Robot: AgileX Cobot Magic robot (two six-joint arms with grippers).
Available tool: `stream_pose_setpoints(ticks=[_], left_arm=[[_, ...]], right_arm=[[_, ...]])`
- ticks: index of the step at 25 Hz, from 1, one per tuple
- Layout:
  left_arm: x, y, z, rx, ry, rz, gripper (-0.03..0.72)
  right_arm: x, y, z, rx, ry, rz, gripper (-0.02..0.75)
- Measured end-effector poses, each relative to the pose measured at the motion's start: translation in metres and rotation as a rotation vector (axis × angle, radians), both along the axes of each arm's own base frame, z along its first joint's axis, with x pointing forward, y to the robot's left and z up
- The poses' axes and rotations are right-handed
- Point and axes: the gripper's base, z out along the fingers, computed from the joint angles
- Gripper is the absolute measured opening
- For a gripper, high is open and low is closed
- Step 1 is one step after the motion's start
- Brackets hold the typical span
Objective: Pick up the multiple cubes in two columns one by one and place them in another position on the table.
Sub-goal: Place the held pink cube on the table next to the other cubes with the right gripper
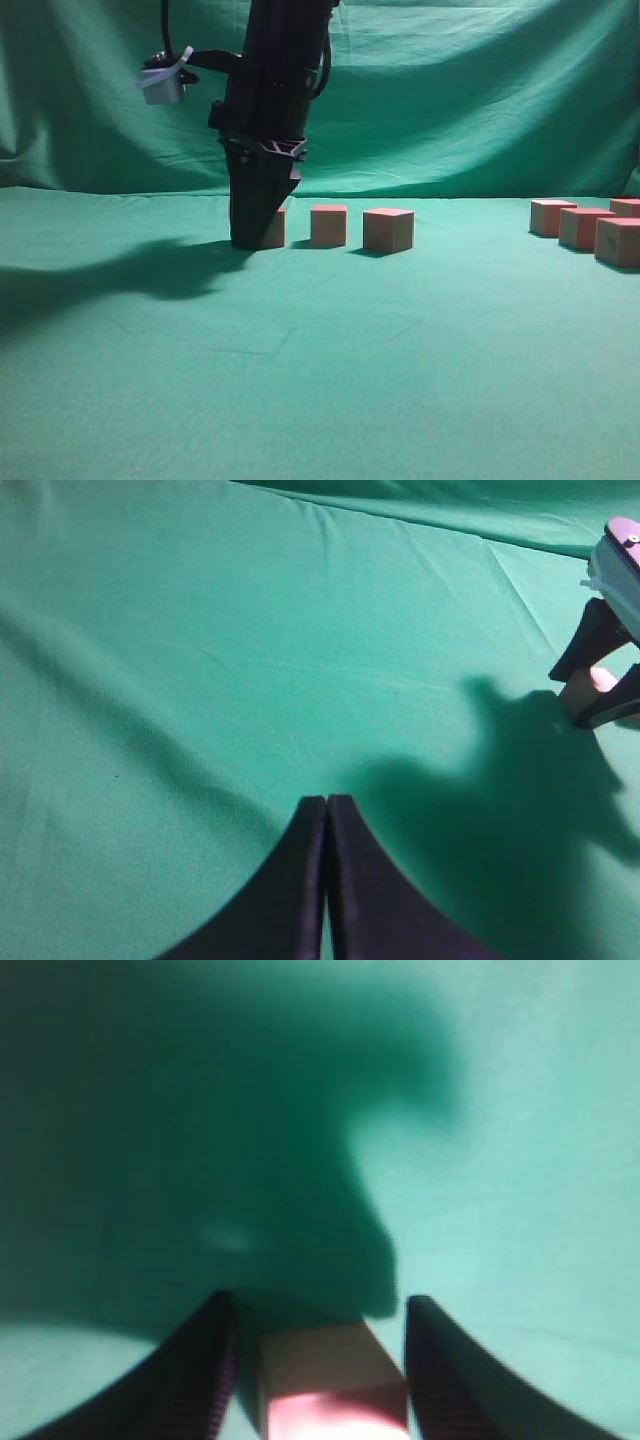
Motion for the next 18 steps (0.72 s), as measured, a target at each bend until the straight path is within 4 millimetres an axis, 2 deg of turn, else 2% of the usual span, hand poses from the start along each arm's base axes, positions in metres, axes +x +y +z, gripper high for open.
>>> stream_pose_setpoints(ticks=[3,6,10,12,14,18], left_arm=[[0.0,0.0,0.0,0.0,0.0,0.0,0.0],[0.0,0.0,0.0,0.0,0.0,0.0,0.0],[0.0,0.0,0.0,0.0,0.0,0.0,0.0],[0.0,0.0,0.0,0.0,0.0,0.0,0.0],[0.0,0.0,0.0,0.0,0.0,0.0,0.0],[0.0,0.0,0.0,0.0,0.0,0.0,0.0]], right_arm=[[0.002,0.002,0.001,0.026,-0.018,-0.034,0.507],[0.005,0.002,0.002,0.048,-0.025,-0.077,0.607],[0.004,0.002,0.007,0.061,-0.029,-0.095,0.594],[0.003,0.001,0.017,0.075,-0.034,-0.114,0.594],[0.001,0.001,0.034,0.111,-0.036,-0.148,0.594],[-0.008,-0.001,0.085,0.224,-0.011,-0.272,0.594]])
